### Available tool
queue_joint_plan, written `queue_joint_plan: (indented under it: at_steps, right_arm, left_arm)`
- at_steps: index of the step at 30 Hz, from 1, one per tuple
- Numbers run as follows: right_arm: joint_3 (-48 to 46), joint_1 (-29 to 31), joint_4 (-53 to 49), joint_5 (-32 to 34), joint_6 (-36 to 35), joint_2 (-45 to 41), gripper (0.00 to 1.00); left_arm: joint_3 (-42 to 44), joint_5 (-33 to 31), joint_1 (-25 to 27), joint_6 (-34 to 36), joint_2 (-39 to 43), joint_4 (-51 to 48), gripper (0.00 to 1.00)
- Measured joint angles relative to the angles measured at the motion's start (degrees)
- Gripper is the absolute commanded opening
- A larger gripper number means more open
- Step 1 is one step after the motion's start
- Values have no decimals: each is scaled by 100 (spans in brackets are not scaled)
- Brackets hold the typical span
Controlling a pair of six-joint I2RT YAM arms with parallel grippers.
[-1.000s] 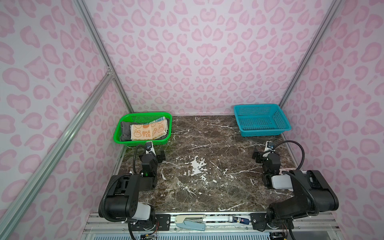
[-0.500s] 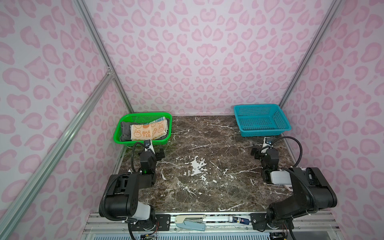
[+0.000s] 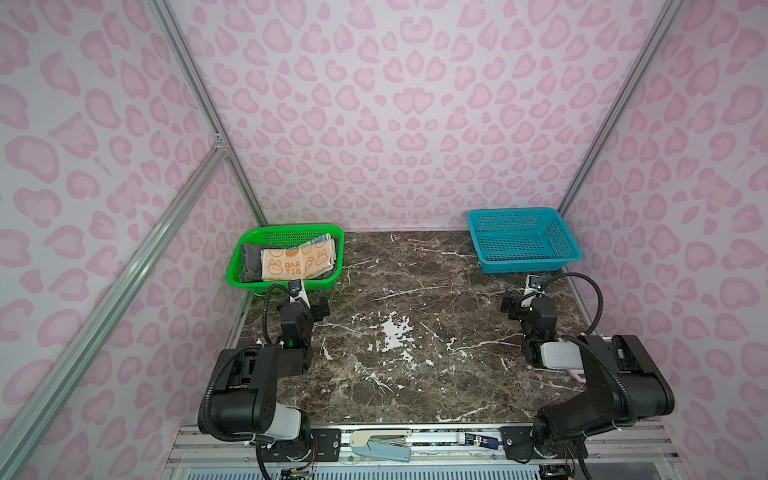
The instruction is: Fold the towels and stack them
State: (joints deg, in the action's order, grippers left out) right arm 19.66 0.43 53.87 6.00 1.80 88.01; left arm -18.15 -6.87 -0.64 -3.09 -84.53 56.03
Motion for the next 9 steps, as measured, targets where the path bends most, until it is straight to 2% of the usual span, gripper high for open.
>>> queue_joint_plan:
  at_steps: [9]
  right_arm:
    - [0, 2, 0, 0, 0, 0, 100]
  left_arm:
    - [-7, 4, -11, 0, -4, -24, 97]
